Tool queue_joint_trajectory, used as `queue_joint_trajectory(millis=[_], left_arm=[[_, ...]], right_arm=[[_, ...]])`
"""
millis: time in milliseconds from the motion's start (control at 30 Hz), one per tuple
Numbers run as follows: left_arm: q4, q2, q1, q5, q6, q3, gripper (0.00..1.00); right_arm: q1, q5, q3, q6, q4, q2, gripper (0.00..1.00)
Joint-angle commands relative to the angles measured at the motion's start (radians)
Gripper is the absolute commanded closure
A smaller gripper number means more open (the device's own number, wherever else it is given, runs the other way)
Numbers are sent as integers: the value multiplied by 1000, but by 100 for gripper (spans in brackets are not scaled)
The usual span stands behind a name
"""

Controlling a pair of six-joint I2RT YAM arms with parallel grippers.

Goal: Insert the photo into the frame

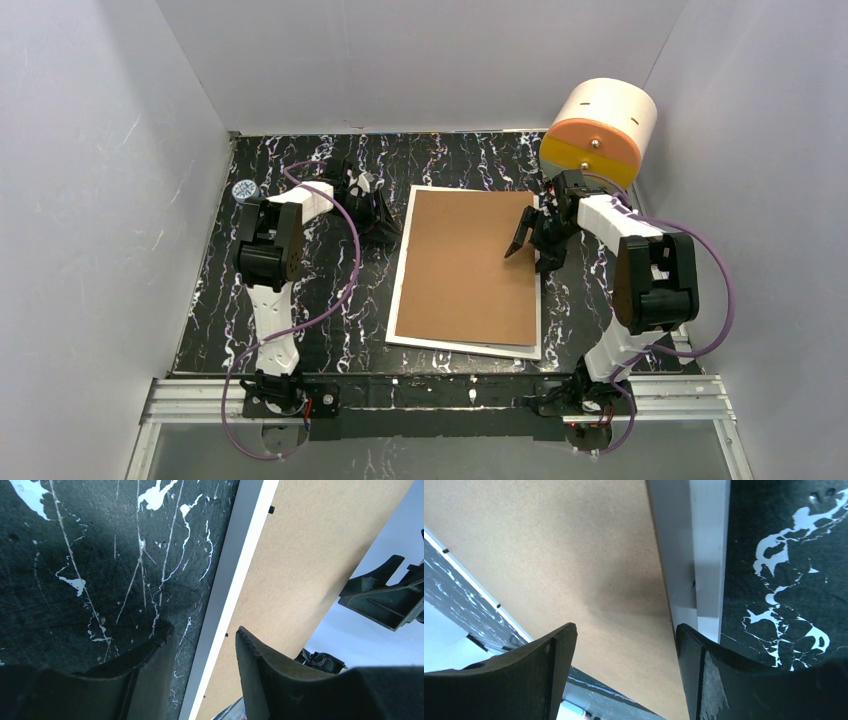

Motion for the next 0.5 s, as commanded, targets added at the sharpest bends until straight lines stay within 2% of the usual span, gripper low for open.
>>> queue_joint_trajectory(millis=[0, 167, 200, 267, 400, 467], left_arm=[[-42, 9, -10, -70, 36, -4, 53], [-43, 9, -10, -68, 38, -7, 53], [-43, 9, -10, -67, 38, -6, 53], [-42, 9, -10, -67, 37, -7, 53], [-43, 9, -9, -66, 38, -3, 53], [-44, 12, -10, -66, 40, 0, 53]], right_arm=[[-6, 26, 10, 24, -26, -23, 22], [-6, 42, -13, 7, -8, -5, 41], [-6, 48, -17, 0, -7, -4, 42], [-5, 69, -23, -15, -12, -5, 39], [-5, 143, -13, -29, -40, -31, 25], [-5, 160, -1, -30, -49, -41, 23]])
